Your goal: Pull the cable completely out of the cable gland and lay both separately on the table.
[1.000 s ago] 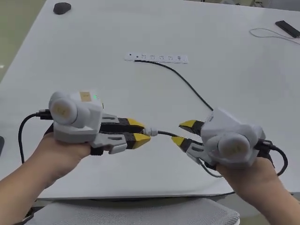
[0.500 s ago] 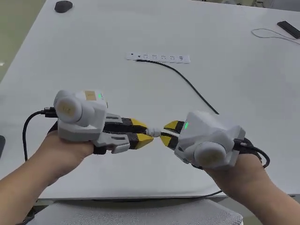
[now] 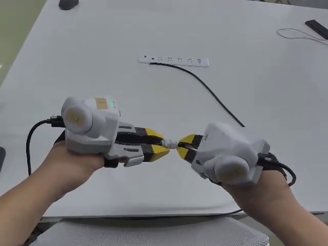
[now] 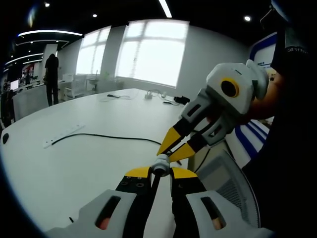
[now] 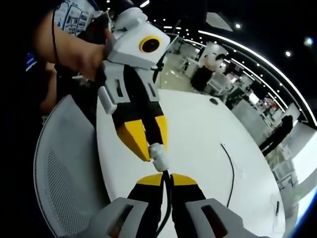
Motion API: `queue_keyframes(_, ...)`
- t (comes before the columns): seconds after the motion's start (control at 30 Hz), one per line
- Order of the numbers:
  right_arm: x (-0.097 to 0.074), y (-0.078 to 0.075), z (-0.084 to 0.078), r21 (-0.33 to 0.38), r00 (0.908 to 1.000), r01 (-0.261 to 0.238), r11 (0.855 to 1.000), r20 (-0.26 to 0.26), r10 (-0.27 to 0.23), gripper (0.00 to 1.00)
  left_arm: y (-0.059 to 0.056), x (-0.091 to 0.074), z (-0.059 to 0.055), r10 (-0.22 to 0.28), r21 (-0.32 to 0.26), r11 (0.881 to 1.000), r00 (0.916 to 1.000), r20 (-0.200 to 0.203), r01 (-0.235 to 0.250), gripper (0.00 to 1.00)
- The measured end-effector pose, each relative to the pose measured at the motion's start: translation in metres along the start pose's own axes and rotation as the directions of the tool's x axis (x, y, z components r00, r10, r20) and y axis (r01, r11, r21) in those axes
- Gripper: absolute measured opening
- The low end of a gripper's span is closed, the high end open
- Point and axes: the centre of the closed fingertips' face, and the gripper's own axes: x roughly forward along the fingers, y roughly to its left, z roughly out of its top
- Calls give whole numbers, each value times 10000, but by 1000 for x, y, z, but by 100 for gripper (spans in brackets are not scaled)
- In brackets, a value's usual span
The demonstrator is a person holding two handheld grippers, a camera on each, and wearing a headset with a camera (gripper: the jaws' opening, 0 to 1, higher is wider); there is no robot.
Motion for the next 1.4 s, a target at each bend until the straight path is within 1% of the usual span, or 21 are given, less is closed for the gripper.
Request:
queue_keyframes(0.2, 1, -3, -4, 530, 9998, 174, 9984, -91, -169, 0, 2, -1, 1, 37, 67, 10000, 10000, 67, -37, 14)
queue_keyframes(0.3, 1, -8, -8, 1084, 9990, 397, 9933, -241, -373, 0, 4, -3, 2, 86, 16, 10000, 9998, 160, -86, 14)
queue_keyframes(0.43, 1, -14, -17, 1519, 9975, 615, 9865, -435, -554, 0, 5, -4, 3, 140, -20, 9999, 9997, 221, -140, 14)
queue_keyframes(0.6, -1, -22, -35, 2444, 9933, 973, 9648, -850, -786, 0, 4, -4, 5, 159, -23, 9999, 9995, 289, -158, 14)
queue_keyframes(0.67, -1, -23, -44, 3043, 9928, 1033, 9470, -890, -797, 0, 4, -4, 6, 143, -51, 9999, 9994, 316, -142, 14)
queue_keyframes(0.73, 1, -24, -51, 3128, 9919, 1070, 9438, -983, -799, 0, 2, -4, 5, 128, -10, 9999, 9996, 271, -128, 14)
queue_keyframes(0.8, 2, -24, -58, 3458, 9914, 1120, 9316, -1031, -809, 0, 1, -4, 4, 117, -16, 9999, 9996, 237, -117, 14)
queue_keyframes(0.83, 2, -24, -60, 3525, 9913, 1127, 9290, -1042, -807, 0, 1, -4, 4, 111, -10, 9999, 9997, 217, -111, 14)
queue_keyframes(0.87, 3, -23, -65, 3861, 9906, 1151, 9153, -1129, -769, 0, 1, -4, 4, 101, 5, 9999, 9997, 204, -101, 14)
queue_keyframes(0.93, 4, -24, -70, 4054, 9902, 1175, 9065, -1172, -759, 0, 0, -3, 3, 72, 1, 10000, 9998, 169, -72, 15)
queue_keyframes(0.97, 6, -24, -74, 4249, 9902, 1184, 8975, -1177, -750, 0, -1, -3, 3, 62, 34, 10000, 9999, 141, -62, 15)
queue_keyframes(1.0, 7, -23, -79, 4591, 9893, 1205, 8802, -1291, -681, 0, -1, -2, 2, 46, 34, 10000, 9999, 116, -46, 14)
queue_keyframes(1.07, 8, -25, -86, 4943, 9888, 1267, 8600, -1322, -697, 0, -1, -2, 2, 28, 30, 10000, 10000, 92, -28, 14)
queue_keyframes(1.17, 9, -28, -100, 5207, 9840, 1463, 8411, -1644, -694, 0, -2, -1, 3, 5, 6, 10000, 9999, 127, -6, 14)
queue_keyframes(1.2, 9, -28, -105, 5428, 9826, 1530, 8258, -1724, -687, 0, -2, -2, 4, 6, -6, 10000, 9999, 144, -6, 14)
queue_keyframes(1.23, 9, -29, -109, 5735, 9827, 1538, 8046, -1736, -642, 0, -2, -2, 3, -4, -8, 10000, 9999, 123, 4, 14)
queue_keyframes(1.27, 9, -29, -111, 5865, 9829, 1526, 7954, -1742, -601, 0, -2, -1, 3, -6, 7, 10000, 9999, 118, 6, 14)
queue_keyframes(1.3, 9, -30, -114, 6045, 9830, 1531, 7817, -1741, -578, 0, -2, -1, 3, -2, -1, 10000, 9999, 110, 2, 14)
queue_keyframes(1.33, 9, -28, -117, 6258, 9826, 1516, 7651, -1797, -477, 0, -2, -1, 4, -7, -5, 10000, 9999, 125, 7, 14)
queue_keyframes(1.37, 10, -27, -121, 6536, 9828, 1502, 7418, -1804, -400, 0, -2, -1, 4, -1, -32, 10000, 9999, 151, 2, 14)
queue_keyframes(1.4, 11, -27, -121, 6604, 9833, 1491, 7360, -1776, -399, 0, -2, -1, 4, -1, -44, 10000, 9999, 150, 1, 14)
